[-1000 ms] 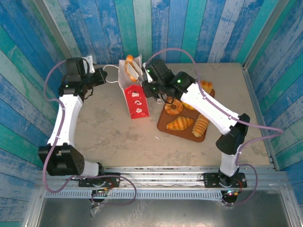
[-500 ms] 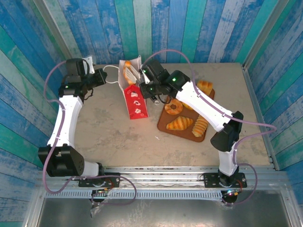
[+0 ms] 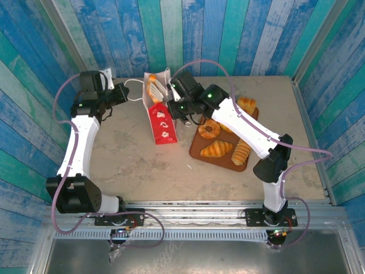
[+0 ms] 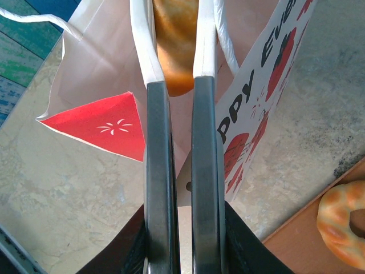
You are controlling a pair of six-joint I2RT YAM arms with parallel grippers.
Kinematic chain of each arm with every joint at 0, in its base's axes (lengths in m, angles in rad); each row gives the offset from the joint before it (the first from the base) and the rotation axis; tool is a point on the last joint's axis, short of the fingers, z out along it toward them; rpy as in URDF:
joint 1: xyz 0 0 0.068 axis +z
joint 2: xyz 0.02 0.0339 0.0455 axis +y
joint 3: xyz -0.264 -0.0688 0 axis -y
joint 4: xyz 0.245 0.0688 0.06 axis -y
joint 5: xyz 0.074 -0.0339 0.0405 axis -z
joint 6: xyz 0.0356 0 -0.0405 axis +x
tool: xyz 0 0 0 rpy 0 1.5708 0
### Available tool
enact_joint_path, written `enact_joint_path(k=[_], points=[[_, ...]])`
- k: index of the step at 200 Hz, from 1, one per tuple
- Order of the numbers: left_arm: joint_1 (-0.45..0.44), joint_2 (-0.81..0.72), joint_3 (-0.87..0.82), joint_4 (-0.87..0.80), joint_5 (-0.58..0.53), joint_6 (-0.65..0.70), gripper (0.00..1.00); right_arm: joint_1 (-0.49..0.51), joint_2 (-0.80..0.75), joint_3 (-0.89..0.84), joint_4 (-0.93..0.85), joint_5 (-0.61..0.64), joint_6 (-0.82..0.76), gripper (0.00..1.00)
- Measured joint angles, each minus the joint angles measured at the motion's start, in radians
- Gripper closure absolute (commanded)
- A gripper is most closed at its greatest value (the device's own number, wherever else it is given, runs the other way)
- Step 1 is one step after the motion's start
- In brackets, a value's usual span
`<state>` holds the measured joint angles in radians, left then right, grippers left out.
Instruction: Place the fake bread into the paper bag
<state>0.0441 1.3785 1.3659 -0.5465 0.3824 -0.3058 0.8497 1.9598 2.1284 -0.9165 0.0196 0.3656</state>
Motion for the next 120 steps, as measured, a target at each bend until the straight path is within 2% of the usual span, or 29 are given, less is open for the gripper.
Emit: enact_joint_path(k=[23, 61, 120], points=[[0.000, 0.000, 0.000, 0.000, 0.000, 0.001, 0.97, 0.000, 0.000, 0.000, 0.000, 0.003, -0.003, 0.63], [0.000, -0.006, 0.000, 0.000, 0.000, 0.003, 0.97, 0.000, -0.002, 0.000, 0.000, 0.006, -0.011, 0.58], [0.000, -0.009, 0.000, 0.000, -0.004, 0.003, 0.93, 0.000, -0.003, 0.000, 0.000, 0.007, -0.023, 0.47]])
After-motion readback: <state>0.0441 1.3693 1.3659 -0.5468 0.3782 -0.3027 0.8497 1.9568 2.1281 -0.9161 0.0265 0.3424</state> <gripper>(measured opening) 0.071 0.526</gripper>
